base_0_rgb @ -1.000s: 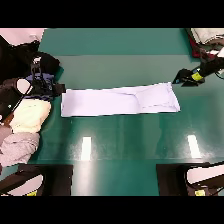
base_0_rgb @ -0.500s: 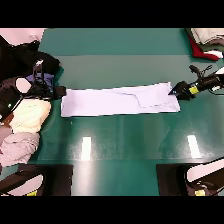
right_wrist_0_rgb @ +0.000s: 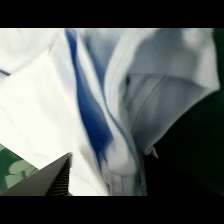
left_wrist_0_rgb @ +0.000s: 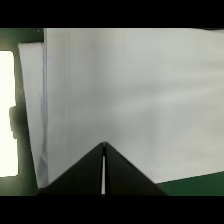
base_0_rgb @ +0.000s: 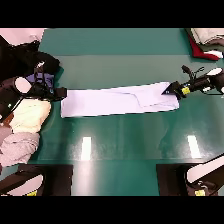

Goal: Fold the shirts.

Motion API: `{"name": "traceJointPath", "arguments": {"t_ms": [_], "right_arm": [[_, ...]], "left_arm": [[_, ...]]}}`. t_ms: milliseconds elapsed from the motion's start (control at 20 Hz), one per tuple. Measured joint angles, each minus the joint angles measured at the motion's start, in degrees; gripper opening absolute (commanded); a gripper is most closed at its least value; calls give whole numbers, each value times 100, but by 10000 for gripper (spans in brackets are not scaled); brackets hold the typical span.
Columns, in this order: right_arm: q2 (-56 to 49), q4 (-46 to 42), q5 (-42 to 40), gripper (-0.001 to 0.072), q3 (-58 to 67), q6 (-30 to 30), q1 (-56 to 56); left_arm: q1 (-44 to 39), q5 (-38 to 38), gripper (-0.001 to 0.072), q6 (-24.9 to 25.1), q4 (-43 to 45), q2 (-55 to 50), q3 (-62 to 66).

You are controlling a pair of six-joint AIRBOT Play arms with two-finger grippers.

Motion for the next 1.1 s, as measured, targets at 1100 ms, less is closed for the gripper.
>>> {"name": "traceJointPath", "arguments": {"t_ms": [1100], "right_arm": [[2653, 1248, -4, 15, -4, 149, 1134]], "left_arm": [[-3040, 197, 23, 129, -293, -3316, 3064]]}}
